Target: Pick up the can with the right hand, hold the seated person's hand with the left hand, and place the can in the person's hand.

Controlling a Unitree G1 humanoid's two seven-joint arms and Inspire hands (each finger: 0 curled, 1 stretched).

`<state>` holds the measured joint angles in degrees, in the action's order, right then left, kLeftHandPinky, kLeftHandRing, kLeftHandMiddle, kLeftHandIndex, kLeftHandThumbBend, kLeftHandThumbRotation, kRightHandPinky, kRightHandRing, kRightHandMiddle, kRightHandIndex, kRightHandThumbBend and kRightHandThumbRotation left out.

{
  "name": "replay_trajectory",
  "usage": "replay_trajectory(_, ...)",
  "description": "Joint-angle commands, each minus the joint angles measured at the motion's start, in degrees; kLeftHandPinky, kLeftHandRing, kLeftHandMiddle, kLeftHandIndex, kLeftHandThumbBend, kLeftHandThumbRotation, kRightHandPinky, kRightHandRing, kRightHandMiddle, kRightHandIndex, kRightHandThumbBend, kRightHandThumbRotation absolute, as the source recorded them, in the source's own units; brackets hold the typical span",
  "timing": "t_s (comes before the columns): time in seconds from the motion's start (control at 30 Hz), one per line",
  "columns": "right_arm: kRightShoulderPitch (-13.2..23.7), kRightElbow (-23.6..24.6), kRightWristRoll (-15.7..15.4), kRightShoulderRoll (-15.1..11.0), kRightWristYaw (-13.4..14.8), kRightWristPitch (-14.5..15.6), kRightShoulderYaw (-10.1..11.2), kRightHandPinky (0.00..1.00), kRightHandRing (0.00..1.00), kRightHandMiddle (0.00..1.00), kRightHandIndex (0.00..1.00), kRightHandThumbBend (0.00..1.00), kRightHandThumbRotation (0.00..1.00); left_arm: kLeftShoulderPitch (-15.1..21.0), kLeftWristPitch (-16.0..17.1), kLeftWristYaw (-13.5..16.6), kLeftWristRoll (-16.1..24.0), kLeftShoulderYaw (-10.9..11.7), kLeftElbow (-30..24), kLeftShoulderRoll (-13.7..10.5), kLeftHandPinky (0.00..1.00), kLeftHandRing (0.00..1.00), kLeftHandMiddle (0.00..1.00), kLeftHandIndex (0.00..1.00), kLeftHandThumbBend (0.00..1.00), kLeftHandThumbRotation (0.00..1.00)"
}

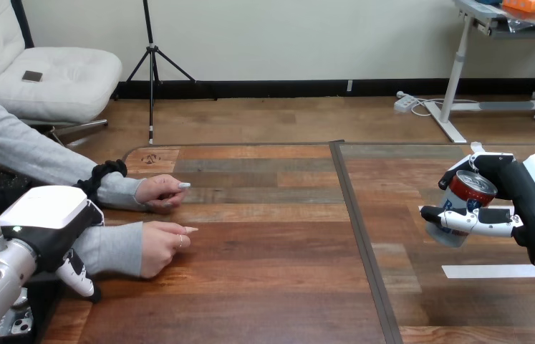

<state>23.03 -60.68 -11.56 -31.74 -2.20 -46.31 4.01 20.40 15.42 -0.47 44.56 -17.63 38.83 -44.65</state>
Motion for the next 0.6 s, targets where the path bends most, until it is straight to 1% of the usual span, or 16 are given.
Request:
replay_trajectory(0.0, 4.05, 1.83, 1.67, -1.42, 0.41, -1.54, 1.28, 0.29, 0.33, 0.4, 0.45, 0.66, 0.0, 1.76, -0.14, 1.01, -0.25, 0.49, 0.49, -1.79, 0.17, 0.26, 0.37, 0.48, 0.89, 0.0)
replay_trajectory(0.23, 4.0, 1.97, 1.84, -1.38, 0.06, -1.18, 1.19, 0.31, 0.35, 0.4, 0.45, 0.65, 0.0, 1.41, -0.65, 0.09, -0.68, 1.05, -1.33, -2.16, 0.16, 0.24, 0.35, 0.48, 0.89, 0.0)
replay_trajectory(0.33, 3.96, 2.07, 1.61, -1.41, 0.32, -1.19, 1.09, 0.32, 0.35, 0.4, 0.45, 0.65, 0.0, 1.13, -0.31, 0.57, -1.23, 1.55, -1.79, -2.19, 0.16, 0.24, 0.35, 0.48, 0.89, 0.0)
replay_trajectory(0.53, 4.02, 1.84, 1.13, -1.58, 0.72, -1.12, 0.89, 0.33, 0.35, 0.4, 0.45, 0.65, 0.0, 1.04, -1.5, 0.02, -2.41, 2.3, -2.35, -1.91, 0.15, 0.23, 0.35, 0.49, 0.91, 0.0)
replay_trajectory(0.57, 4.05, 1.8, 0.98, -1.62, 0.86, -1.07, 0.84, 0.33, 0.35, 0.4, 0.45, 0.65, 0.0, 1.01, -1.3, 0.36, -2.44, 2.32, -2.46, -2.02, 0.15, 0.23, 0.35, 0.49, 0.91, 0.0)
